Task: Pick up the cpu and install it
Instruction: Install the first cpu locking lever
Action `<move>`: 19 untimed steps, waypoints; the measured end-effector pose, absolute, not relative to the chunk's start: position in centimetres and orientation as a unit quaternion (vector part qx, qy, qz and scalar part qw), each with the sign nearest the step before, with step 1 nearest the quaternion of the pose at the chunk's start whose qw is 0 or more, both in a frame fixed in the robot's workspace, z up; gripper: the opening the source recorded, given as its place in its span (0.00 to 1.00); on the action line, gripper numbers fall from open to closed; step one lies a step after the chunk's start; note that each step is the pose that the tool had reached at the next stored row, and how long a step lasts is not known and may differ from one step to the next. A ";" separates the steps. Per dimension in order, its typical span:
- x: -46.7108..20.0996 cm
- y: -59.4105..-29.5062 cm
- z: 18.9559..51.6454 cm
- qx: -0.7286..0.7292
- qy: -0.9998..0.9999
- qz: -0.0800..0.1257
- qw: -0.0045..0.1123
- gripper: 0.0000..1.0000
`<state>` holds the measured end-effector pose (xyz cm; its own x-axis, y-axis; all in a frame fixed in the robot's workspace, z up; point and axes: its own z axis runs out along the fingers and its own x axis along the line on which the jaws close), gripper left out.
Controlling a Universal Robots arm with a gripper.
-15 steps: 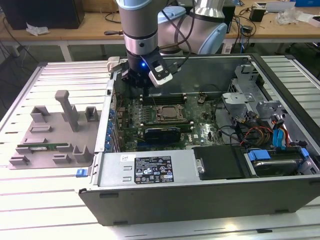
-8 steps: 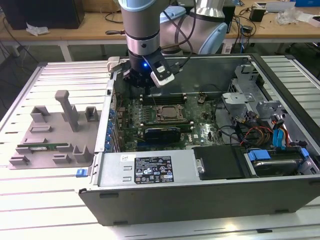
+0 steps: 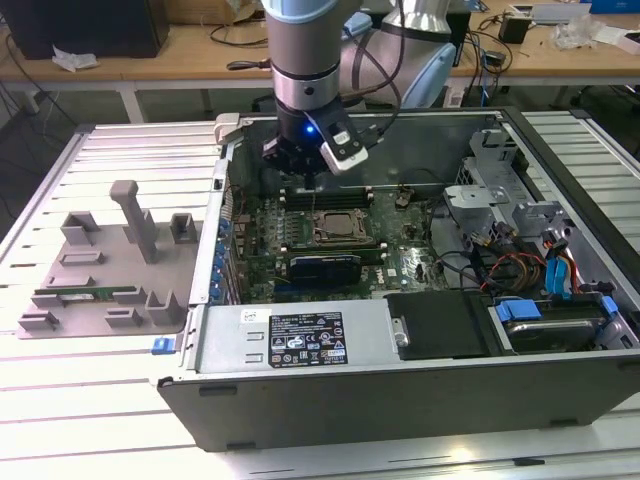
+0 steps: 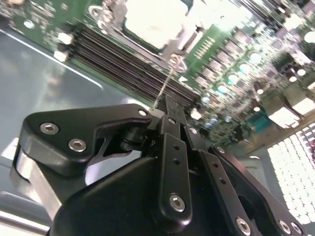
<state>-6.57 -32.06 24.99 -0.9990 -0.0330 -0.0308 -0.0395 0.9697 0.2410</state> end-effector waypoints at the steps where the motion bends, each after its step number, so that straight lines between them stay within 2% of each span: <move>1: -6.2 -32.1 25.0 -0.018 0.992 0.122 0.013 0.11; 6: -5.4 -32.1 25.0 -0.018 0.992 0.121 0.013 0.11; 11: -5.4 -32.1 24.6 -0.011 0.992 0.120 0.024 0.11; 19: -5.4 -32.1 23.7 0.003 0.992 0.120 0.027 0.11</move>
<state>-5.36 -32.06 23.71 -0.9985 0.0127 -0.0536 -0.0004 0.9713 0.2377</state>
